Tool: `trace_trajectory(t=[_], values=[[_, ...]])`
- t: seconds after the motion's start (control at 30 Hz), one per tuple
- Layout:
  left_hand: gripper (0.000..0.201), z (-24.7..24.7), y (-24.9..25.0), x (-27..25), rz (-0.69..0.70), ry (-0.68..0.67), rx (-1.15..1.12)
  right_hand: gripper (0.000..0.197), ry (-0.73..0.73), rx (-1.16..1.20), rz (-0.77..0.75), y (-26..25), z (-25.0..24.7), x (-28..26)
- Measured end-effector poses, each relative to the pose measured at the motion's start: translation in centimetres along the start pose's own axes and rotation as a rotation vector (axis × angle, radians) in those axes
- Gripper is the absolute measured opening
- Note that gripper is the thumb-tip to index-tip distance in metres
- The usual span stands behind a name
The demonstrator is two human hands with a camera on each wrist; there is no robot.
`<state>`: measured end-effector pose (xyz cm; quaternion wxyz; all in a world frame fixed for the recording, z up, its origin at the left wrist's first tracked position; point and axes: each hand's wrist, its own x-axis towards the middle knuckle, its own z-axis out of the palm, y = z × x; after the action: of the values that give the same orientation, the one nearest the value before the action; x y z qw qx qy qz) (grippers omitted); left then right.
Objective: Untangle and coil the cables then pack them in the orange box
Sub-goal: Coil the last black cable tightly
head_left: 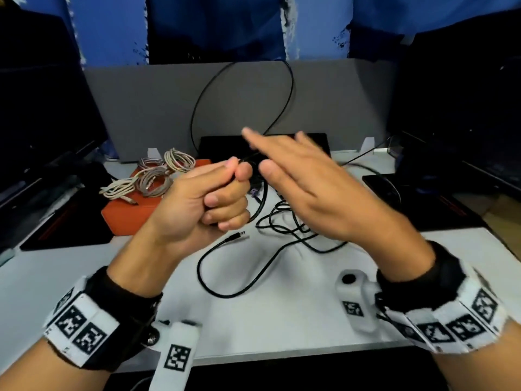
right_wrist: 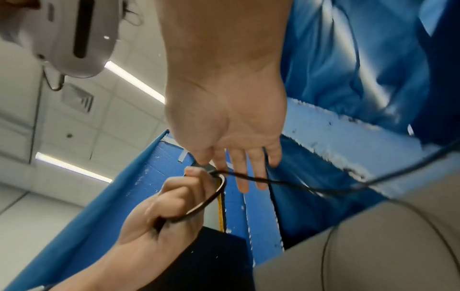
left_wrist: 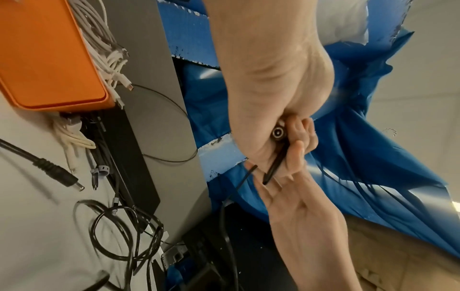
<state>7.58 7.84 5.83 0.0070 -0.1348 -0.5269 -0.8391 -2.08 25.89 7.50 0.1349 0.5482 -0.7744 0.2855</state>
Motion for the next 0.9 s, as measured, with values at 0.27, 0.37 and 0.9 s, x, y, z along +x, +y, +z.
trace_trajectory(t=[0.27, 0.37, 0.9], values=[[0.030, 0.5, 0.7, -0.9, 0.019, -0.045, 0.171, 0.023, 0.117, 0.207, 0.018, 0.3, 0.6, 0.3], [0.034, 1.6, 0.3, -0.6, -0.001, 0.064, 0.122, 0.026, 0.084, 0.142, 0.038, 0.2, 0.7, 0.3], [0.036, 0.5, 2.3, -0.2, 0.424, 0.334, -0.056, 0.022, -0.441, -0.017, 0.212, -1.3, 3.6, -0.6]])
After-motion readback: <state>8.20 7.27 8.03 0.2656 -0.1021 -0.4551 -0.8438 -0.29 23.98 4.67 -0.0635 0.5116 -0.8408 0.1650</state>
